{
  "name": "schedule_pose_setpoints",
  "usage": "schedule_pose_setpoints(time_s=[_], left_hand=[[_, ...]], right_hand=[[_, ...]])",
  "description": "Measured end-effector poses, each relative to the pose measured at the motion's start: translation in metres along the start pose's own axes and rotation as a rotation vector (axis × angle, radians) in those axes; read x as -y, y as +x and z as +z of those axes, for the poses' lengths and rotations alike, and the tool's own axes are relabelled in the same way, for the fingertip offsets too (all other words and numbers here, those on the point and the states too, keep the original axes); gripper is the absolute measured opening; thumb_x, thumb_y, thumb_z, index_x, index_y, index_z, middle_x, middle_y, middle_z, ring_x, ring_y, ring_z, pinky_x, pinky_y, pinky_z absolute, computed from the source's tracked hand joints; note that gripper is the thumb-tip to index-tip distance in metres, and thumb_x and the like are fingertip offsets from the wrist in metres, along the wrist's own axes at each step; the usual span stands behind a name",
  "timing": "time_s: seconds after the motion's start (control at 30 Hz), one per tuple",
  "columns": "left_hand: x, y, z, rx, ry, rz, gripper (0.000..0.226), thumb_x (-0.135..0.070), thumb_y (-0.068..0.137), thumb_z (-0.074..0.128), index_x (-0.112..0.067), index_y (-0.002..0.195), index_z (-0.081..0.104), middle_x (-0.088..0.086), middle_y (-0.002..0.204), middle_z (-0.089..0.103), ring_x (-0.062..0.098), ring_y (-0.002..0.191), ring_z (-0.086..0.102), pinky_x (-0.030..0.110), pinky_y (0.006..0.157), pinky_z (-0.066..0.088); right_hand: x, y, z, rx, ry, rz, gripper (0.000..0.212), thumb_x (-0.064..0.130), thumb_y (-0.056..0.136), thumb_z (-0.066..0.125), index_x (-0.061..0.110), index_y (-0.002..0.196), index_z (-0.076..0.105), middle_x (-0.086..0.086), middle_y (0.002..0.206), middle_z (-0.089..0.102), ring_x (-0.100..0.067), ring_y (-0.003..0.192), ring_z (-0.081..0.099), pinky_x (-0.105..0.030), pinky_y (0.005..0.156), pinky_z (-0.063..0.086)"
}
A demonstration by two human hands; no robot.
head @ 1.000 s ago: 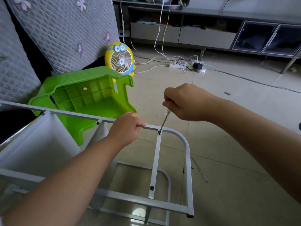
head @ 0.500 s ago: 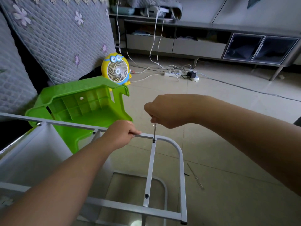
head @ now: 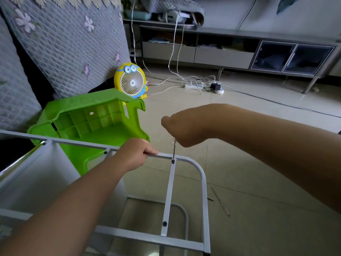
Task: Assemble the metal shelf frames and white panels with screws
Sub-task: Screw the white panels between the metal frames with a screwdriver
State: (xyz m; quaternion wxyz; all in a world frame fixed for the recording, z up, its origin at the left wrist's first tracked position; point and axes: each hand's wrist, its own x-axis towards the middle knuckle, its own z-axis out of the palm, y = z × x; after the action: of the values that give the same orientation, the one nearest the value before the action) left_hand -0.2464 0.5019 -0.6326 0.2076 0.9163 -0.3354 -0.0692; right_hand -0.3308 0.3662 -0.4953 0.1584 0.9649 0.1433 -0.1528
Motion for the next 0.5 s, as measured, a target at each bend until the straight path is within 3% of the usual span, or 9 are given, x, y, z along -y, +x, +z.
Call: schedule_pose_setpoints(time_s=[0.07, 0.13, 0.2, 0.23, 0.27, 0.37, 0.5], left_hand=[[0.0, 0.003, 0.0, 0.022, 0.04, -0.011, 0.034, 0.002, 0.09, 0.05, -0.016, 0.111, 0.068, 0.005, 0.117, 0.064, 0.022, 0.111, 0.056, 0.03, 0.094, 0.041], [0.001, 0.003, 0.001, 0.035, 0.072, -0.02, 0.036, 0.002, 0.09, 0.048, -0.019, 0.112, 0.067, 0.003, 0.119, 0.063, 0.022, 0.112, 0.056, 0.032, 0.094, 0.041], [0.002, 0.002, 0.002, 0.023, 0.074, -0.018, 0.037, 0.002, 0.09, 0.049, -0.021, 0.112, 0.068, 0.003, 0.118, 0.064, 0.022, 0.111, 0.056, 0.034, 0.093, 0.042], [0.003, 0.002, 0.003, 0.005, 0.06, -0.016, 0.036, 0.002, 0.09, 0.049, -0.02, 0.111, 0.068, 0.003, 0.117, 0.064, 0.022, 0.111, 0.057, 0.034, 0.093, 0.043], [0.003, 0.001, 0.004, -0.02, 0.04, -0.013, 0.035, 0.002, 0.089, 0.05, -0.019, 0.109, 0.069, 0.003, 0.115, 0.065, 0.021, 0.11, 0.057, 0.033, 0.092, 0.043], [0.002, -0.001, 0.007, -0.076, -0.001, -0.005, 0.033, 0.003, 0.088, 0.051, -0.017, 0.107, 0.071, 0.004, 0.113, 0.067, 0.021, 0.108, 0.058, 0.032, 0.09, 0.044], [0.001, -0.004, 0.004, -0.083, 0.01, 0.011, 0.028, -0.003, 0.089, 0.054, -0.016, 0.109, 0.07, 0.003, 0.116, 0.066, 0.019, 0.111, 0.057, 0.029, 0.091, 0.043]], right_hand=[[-0.001, -0.002, -0.001, 0.012, -0.027, -0.01, 0.027, 0.004, 0.091, 0.037, 0.013, 0.071, 0.023, 0.001, 0.067, 0.027, -0.008, 0.055, 0.027, -0.021, 0.045, 0.022], [-0.003, -0.001, -0.002, -0.014, -0.067, -0.043, 0.038, 0.003, 0.091, 0.039, 0.018, 0.064, 0.017, 0.001, 0.07, 0.033, -0.007, 0.055, 0.029, -0.019, 0.045, 0.023], [-0.006, 0.002, -0.001, -0.04, -0.106, -0.078, 0.02, 0.005, 0.094, 0.038, 0.014, 0.077, 0.035, -0.004, 0.09, 0.052, -0.012, 0.062, 0.04, -0.019, 0.047, 0.026], [-0.006, 0.003, -0.001, -0.049, -0.138, -0.097, 0.008, 0.007, 0.095, 0.038, 0.01, 0.092, 0.045, -0.006, 0.104, 0.057, -0.016, 0.072, 0.048, -0.02, 0.05, 0.03], [-0.005, 0.004, -0.001, -0.065, -0.169, -0.106, 0.015, 0.01, 0.097, 0.037, 0.006, 0.106, 0.049, -0.007, 0.114, 0.058, -0.018, 0.083, 0.052, -0.021, 0.056, 0.033], [-0.001, 0.008, 0.0, -0.101, -0.225, -0.079, 0.029, 0.021, 0.1, 0.034, 0.006, 0.115, 0.054, -0.006, 0.109, 0.058, -0.02, 0.087, 0.049, -0.026, 0.068, 0.034], [0.001, 0.017, 0.004, -0.105, -0.196, 0.024, 0.027, 0.017, 0.1, 0.034, 0.007, 0.11, 0.057, -0.005, 0.099, 0.055, -0.023, 0.091, 0.052, -0.029, 0.068, 0.036]])
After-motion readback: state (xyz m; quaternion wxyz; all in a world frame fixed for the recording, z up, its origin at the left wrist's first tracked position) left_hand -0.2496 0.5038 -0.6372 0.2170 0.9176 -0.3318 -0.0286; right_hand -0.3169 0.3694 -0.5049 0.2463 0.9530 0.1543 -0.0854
